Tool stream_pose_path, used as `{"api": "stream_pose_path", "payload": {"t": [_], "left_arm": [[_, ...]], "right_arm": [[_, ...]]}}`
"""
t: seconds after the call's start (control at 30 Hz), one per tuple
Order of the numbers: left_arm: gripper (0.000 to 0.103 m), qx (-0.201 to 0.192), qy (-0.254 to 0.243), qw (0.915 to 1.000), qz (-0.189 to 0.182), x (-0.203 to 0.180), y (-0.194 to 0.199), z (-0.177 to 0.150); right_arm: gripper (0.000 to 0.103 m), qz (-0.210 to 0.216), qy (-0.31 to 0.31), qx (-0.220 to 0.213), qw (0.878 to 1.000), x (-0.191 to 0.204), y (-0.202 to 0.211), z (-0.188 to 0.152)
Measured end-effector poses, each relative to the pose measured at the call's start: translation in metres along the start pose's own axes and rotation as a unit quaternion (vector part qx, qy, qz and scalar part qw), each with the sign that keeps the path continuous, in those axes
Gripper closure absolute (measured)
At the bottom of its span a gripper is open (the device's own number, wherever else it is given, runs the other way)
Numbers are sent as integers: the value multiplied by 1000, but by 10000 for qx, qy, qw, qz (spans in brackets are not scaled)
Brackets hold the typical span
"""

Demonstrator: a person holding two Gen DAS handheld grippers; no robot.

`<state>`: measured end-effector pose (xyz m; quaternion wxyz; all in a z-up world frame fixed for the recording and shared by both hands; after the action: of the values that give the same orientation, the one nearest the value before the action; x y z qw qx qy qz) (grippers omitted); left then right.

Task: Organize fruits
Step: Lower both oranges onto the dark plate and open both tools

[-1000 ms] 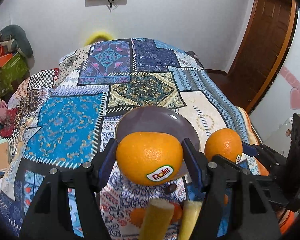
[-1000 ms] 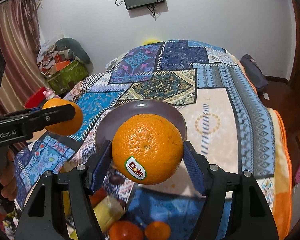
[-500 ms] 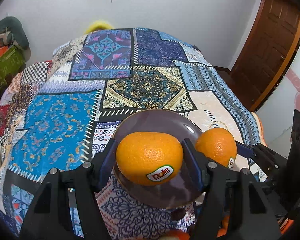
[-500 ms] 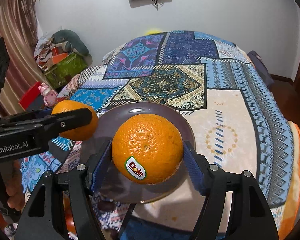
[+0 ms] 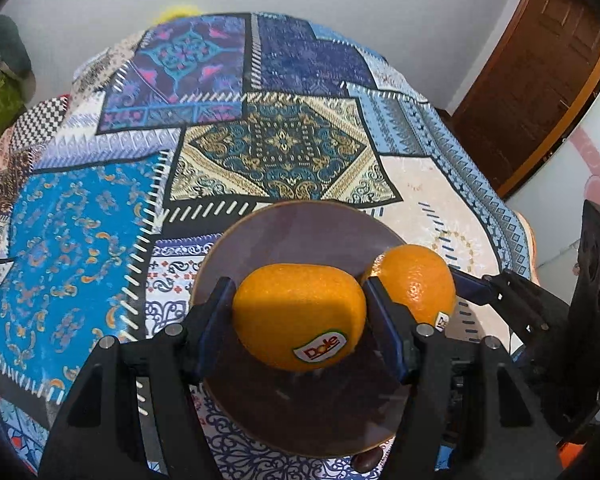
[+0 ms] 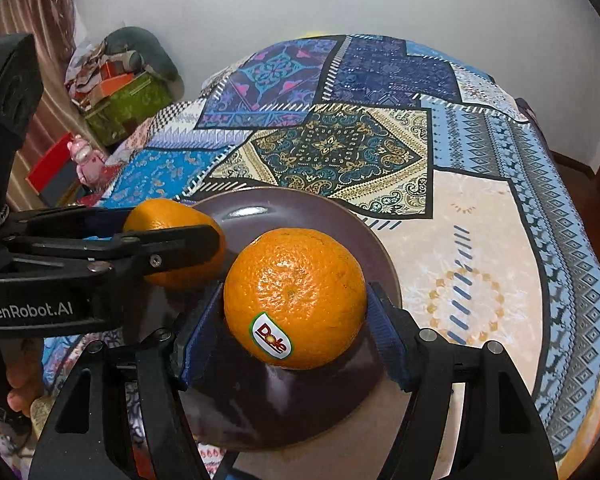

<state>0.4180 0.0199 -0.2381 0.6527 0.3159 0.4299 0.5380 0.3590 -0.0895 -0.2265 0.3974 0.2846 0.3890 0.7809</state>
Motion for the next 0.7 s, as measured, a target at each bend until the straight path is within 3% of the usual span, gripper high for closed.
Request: {"api": "stream_pose_path", "payload": {"t": [0.3, 0.6, 0.7], "left_arm": [[38, 247, -89, 9997, 16, 1, -18, 3], [38, 214, -56, 9998, 19, 2, -20, 3], [38, 133, -104, 9997, 196, 1, -16, 4]], "right_arm": [[36, 27, 39, 148, 9999, 0, -11, 2], [34, 123, 46, 202, 9997, -1, -12, 3], [31, 13, 114, 153, 9998, -2, -9, 3]]}}
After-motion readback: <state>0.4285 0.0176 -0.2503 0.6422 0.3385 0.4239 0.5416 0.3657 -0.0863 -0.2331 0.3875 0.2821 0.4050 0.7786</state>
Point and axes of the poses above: each gripper's, at about its wrist camera, not at the fingertips, and y roughly against the way its jaws point, x to its left, z to its top, the point moved 7 cm from there along -y, roughly the way its jaws point, and after that the axes turned 6 degrees about x, right-handed, at the moved point
